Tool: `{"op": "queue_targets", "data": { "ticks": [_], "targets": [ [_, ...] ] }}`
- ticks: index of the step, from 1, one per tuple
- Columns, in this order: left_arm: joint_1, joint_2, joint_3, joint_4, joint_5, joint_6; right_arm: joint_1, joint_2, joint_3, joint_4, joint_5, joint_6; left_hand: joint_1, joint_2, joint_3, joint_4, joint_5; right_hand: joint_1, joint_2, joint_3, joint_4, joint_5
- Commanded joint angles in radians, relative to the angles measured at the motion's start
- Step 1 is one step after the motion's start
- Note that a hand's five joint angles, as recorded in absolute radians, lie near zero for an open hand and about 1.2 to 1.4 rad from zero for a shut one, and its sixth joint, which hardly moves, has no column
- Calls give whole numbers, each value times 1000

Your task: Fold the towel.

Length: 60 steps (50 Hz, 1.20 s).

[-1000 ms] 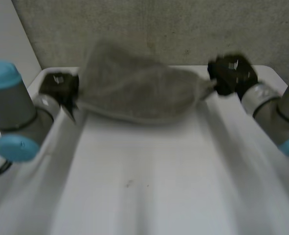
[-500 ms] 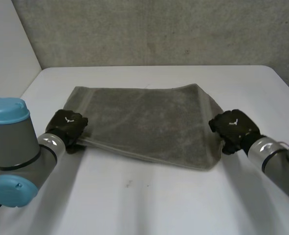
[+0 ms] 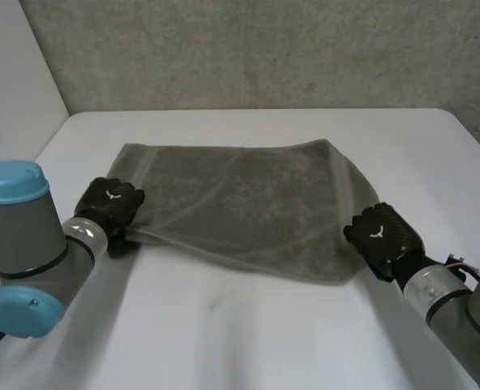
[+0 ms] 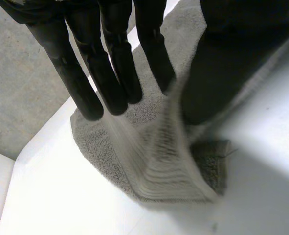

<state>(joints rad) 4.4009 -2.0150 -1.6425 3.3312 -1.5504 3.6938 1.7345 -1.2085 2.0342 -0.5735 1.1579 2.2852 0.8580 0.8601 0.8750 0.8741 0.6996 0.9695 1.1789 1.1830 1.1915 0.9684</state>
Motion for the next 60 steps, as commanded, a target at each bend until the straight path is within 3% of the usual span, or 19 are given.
{"op": "queue_targets", "data": {
  "ticks": [1,9,23,24,25,26,27,34,40,42,45,47,48,50,53,60],
  "targets": [
    [22,-70,13,74,-2,2,-36,-51,-34,21,139,256,-195,-197,-212,-211,-211,427,217,213,205,253],
    [64,-105,23,86,-2,3,-62,-49,-115,199,221,453,-195,-197,-212,-211,-211,427,217,213,205,253],
    [71,-84,-14,74,-7,5,-99,-51,-123,231,253,468,-178,-180,-195,-194,-194,427,217,213,205,253],
    [72,-73,-25,74,-7,5,-96,-52,-123,231,262,468,-128,-130,-145,-144,-144,427,217,213,205,253],
    [74,-62,-37,74,-5,5,-95,-52,-121,233,267,468,154,152,137,138,138,427,217,213,205,253],
    [74,-62,-37,74,-5,5,-95,-52,-121,233,267,468,157,155,140,141,141,427,217,213,205,253],
    [77,-57,-49,74,-2,5,-96,-52,-121,236,269,468,534,532,517,518,518,427,217,213,205,253],
    [80,16,-57,63,0,8,-84,-62,-138,258,269,444,538,536,521,522,522,427,217,213,205,253],
    [91,196,-56,17,3,66,-84,-143,-186,419,264,300,538,536,521,522,522,427,217,213,205,253],
    [97,283,-60,-48,9,151,-92,-170,-218,551,267,184,538,536,521,522,522,427,217,213,205,253],
    [98,315,-62,-104,15,212,-93,-189,-233,623,269,128,538,536,521,522,522,427,217,213,205,253],
    [107,361,-63,-285,22,323,-104,-232,-255,789,270,12,538,536,521,522,522,427,217,213,205,253],
    [107,361,-63,-286,23,324,-104,-232,-255,790,270,11,538,536,521,522,522,427,217,213,205,253],
    [126,386,-71,-470,41,377,-153,-261,-270,926,273,-76,538,536,521,522,522,427,217,213,205,253],
    [132,389,-83,-570,65,379,-190,-298,-275,1009,261,-127,538,536,521,522,522,427,217,213,205,253],
    [134,375,-126,-483,90,379,-188,-310,-276,974,256,-127,538,536,521,522,522,427,217,213,205,253]
  ]
}}
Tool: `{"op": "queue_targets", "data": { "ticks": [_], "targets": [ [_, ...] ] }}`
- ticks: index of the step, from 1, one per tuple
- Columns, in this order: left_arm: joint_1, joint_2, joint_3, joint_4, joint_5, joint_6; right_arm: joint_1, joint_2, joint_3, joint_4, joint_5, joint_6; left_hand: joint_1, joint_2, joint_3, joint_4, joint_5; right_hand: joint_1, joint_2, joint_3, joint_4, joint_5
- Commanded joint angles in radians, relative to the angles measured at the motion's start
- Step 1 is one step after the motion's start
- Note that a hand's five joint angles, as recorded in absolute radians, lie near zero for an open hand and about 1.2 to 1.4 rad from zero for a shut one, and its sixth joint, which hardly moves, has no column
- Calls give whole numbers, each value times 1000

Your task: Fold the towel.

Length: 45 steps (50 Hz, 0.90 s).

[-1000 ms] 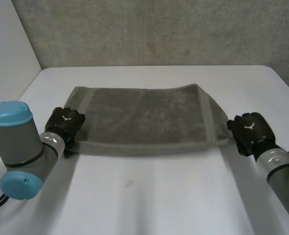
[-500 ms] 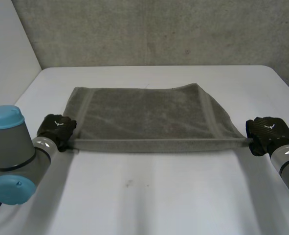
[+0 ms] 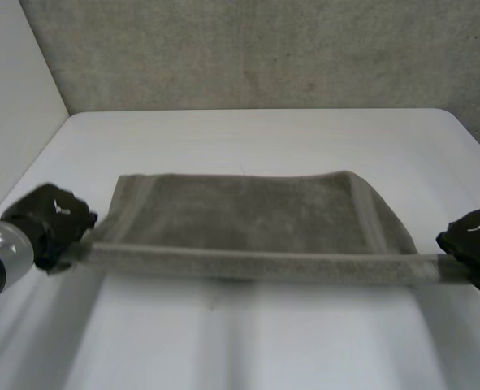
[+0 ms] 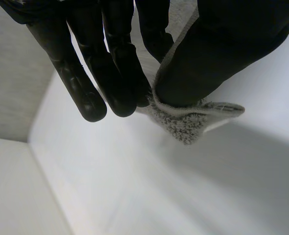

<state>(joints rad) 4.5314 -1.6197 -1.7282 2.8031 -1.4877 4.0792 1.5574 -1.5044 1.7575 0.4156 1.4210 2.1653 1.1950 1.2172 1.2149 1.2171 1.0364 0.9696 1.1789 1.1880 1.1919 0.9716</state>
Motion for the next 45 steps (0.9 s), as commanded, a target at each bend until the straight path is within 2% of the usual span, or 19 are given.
{"op": "queue_targets", "data": {
  "ticks": [1,4,6,10,15,18,20,21,23,26,28,29,31,32,33,34,36,40,45],
  "targets": [
    [-3,-26,-50,79,27,-6,-10,-5,7,-38,-5,-5,201,179,181,179,185,427,217,208,204,250],
    [-6,-45,-57,111,26,-6,-5,20,5,-66,1,-1,201,179,181,179,185,427,217,208,204,250],
    [-15,-121,-45,165,26,-2,38,105,-13,-121,18,11,201,179,181,179,185,427,217,208,204,250],
    [-20,-203,6,216,20,1,104,187,-69,-159,59,21,201,179,181,179,185,427,217,208,204,250],
    [-46,-351,230,295,9,-2,213,282,-269,-233,193,63,201,179,181,179,185,427,217,208,204,250],
    [-52,-379,314,317,6,-6,230,297,-345,-262,211,83,201,179,181,179,185,427,217,208,204,250],
    [-67,-411,495,355,-5,-16,245,316,-503,-337,223,132,201,179,181,179,185,427,217,208,204,250],
    [-67,-411,496,355,-5,-16,245,316,-504,-337,223,133,201,179,181,179,185,427,217,208,204,250],
    [-90,-425,704,400,-20,-58,247,316,-646,-441,225,197,201,179,181,179,185,427,217,208,204,250],
    [-104,-433,808,431,-29,-102,247,309,-704,-511,227,228,201,179,181,179,185,427,217,208,204,250],
    [-112,-434,977,502,-45,-225,248,296,-769,-659,231,277,201,179,181,179,185,427,217,208,204,250],
    [-112,-434,978,503,-45,-226,248,296,-770,-660,231,277,201,179,181,179,185,427,217,208,204,250],
    [-101,-427,1071,561,-54,-357,248,261,-776,-783,240,304,201,179,181,179,185,427,217,208,204,250],
    [-101,-427,1072,561,-54,-358,248,260,-776,-784,240,304,201,179,181,179,185,427,217,208,204,250],
    [-97,-421,1082,576,-55,-419,248,251,-767,-823,240,310,201,179,181,179,185,427,217,208,204,250],
    [-97,-420,1082,576,-55,-419,248,251,-767,-824,240,311,201,179,181,179,185,427,217,208,204,250],
    [-94,-414,1063,584,-54,-503,257,248,-736,-836,231,311,201,179,181,179,185,427,217,208,204,250],
    [-86,-413,987,581,-54,-523,262,253,-679,-827,223,311,201,179,181,179,185,427,217,208,204,250],
    [-74,-391,768,593,-42,-523,259,262,-559,-790,173,311,201,179,181,179,185,427,217,208,204,250]
  ]
}}
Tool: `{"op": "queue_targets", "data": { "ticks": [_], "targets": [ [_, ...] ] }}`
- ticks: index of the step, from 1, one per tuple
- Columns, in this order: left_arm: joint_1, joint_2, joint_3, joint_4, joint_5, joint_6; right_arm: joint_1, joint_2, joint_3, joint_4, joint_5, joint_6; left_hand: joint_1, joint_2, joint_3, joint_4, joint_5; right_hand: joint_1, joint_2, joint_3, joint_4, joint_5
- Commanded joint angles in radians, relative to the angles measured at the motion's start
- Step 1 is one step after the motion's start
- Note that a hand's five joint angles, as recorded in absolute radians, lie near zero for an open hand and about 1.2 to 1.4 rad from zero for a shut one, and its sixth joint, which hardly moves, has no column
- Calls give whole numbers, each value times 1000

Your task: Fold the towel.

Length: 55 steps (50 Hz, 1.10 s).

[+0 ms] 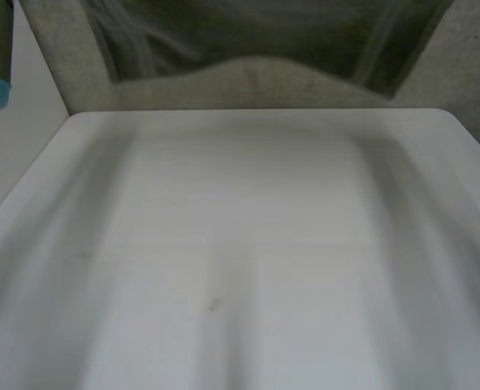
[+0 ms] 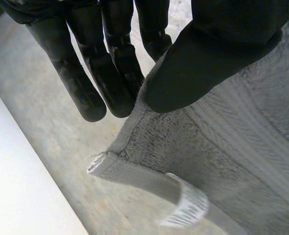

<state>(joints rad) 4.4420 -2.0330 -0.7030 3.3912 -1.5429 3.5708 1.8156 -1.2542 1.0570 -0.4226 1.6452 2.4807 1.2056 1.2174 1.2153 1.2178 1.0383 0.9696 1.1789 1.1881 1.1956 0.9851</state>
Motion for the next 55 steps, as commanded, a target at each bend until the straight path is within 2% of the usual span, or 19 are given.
{"op": "queue_targets", "data": {
  "ticks": [1,8,14,19,21,22,24,25,27,28,29,30,32,33,35,38,42,49,55],
  "targets": [
    [20,27,-338,14,18,-15,-1,21,185,57,-86,-5,191,179,181,178,183,427,217,208,201,237],
    [36,17,-720,126,29,-14,-10,102,432,64,-283,-19,191,179,181,178,183,427,217,208,201,237],
    [51,4,-902,201,63,-3,-13,173,511,68,-306,-45,191,179,181,178,183,427,217,208,201,237],
    [73,-6,-1024,206,80,77,-16,168,567,79,-303,-101,191,179,181,178,183,427,217,208,201,237],
    [88,23,-1098,183,78,165,-41,130,592,154,-301,-163,191,179,181,178,183,427,217,208,201,237],
    [88,23,-1098,183,78,166,-41,130,592,154,-301,-163,191,179,181,178,183,427,217,208,201,237],
    [114,135,-1182,90,78,274,-90,50,606,327,-300,-225,191,179,181,178,183,427,217,208,201,237],
    [114,135,-1182,89,78,275,-90,50,606,327,-300,-226,191,179,181,178,183,427,217,208,201,237],
    [152,255,-1269,-77,81,377,-137,-22,603,576,-300,-278,191,179,181,178,183,427,217,208,201,237],
    [152,255,-1270,-78,81,378,-137,-22,603,577,-300,-278,191,179,181,178,183,427,217,208,201,237],
    [163,314,-1305,-173,87,422,-156,-51,601,707,-300,-301,191,179,181,178,183,427,217,208,201,237],
    [163,315,-1305,-174,87,422,-156,-51,601,708,-300,-301,191,179,181,178,183,427,217,208,201,237],
    [175,437,-1345,-342,141,477,-195,-86,607,925,-303,-350,191,179,181,178,183,427,217,208,201,237],
    [175,438,-1345,-343,141,477,-196,-86,607,926,-303,-350,191,179,181,178,183,427,217,208,201,237],
    [180,508,-1349,-420,222,496,-229,-94,601,1011,-312,-387,191,179,181,178,183,427,217,208,201,237],
    [184,517,-1345,-415,256,494,-234,-94,597,1001,-312,-391,191,179,181,178,183,427,217,208,201,237],
    [192,492,-1299,-339,288,485,-226,-82,574,883,-305,-375,191,179,181,178,183,427,217,208,201,237],
    [151,309,-1170,-197,253,480,-185,9,502,722,-269,-236,191,179,181,178,183,427,217,208,201,237],
    [102,91,-948,-124,163,476,-75,145,373,593,-156,-144,191,179,181,178,183,427,217,208,201,237]
  ]
}}
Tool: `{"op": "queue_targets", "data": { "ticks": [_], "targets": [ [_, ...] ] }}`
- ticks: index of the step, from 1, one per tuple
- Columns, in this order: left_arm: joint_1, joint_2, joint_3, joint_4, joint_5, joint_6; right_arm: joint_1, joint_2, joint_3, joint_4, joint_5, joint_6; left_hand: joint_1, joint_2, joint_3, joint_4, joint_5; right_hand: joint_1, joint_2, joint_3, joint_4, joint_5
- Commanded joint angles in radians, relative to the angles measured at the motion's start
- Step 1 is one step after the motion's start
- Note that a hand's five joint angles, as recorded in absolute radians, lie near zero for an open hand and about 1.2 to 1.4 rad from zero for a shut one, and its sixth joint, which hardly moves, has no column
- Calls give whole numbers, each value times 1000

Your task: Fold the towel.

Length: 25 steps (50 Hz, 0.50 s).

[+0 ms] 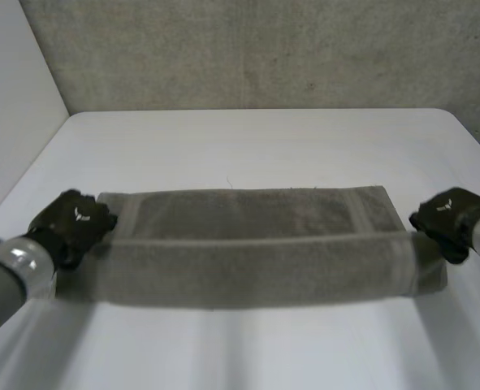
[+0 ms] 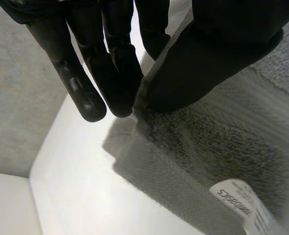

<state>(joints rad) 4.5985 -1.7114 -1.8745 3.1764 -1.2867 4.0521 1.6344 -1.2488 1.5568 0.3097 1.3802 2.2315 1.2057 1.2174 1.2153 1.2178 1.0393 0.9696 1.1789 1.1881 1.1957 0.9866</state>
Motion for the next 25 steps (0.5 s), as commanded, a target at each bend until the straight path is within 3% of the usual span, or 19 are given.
{"op": "queue_targets", "data": {
  "ticks": [1,10,15,21,22,23,24,25],
  "targets": [
    [-59,-272,279,109,-115,-7,122,178,-159,-179,138,111,191,179,181,178,182,427,217,208,201,235],
    [-127,-502,523,229,-144,-22,185,350,-309,-444,229,114,191,179,181,178,182,427,217,208,201,235],
    [-136,-600,619,267,-155,-13,197,423,-388,-492,276,109,191,179,181,178,182,427,217,208,201,235],
    [-153,-674,704,266,-187,-10,216,480,-439,-501,272,99,191,179,181,178,182,427,217,208,201,235],
    [-156,-686,719,266,-200,-13,217,492,-445,-508,267,97,191,179,181,178,182,53,-157,-166,-173,-139],
    [-156,-691,729,266,-209,-15,217,499,-446,-514,267,94,-169,-181,-179,-182,-178,-567,-776,-786,-793,-759],
    [-156,-691,729,266,-209,-15,217,499,-446,-514,267,94,-173,-185,-183,-185,-181,-573,-783,-792,-799,-765],
    [-158,-691,732,270,-216,-13,217,502,-446,-520,270,97,-836,-847,-845,-848,-844,-795,-1004,-1014,-1021,-987]
  ]
}}
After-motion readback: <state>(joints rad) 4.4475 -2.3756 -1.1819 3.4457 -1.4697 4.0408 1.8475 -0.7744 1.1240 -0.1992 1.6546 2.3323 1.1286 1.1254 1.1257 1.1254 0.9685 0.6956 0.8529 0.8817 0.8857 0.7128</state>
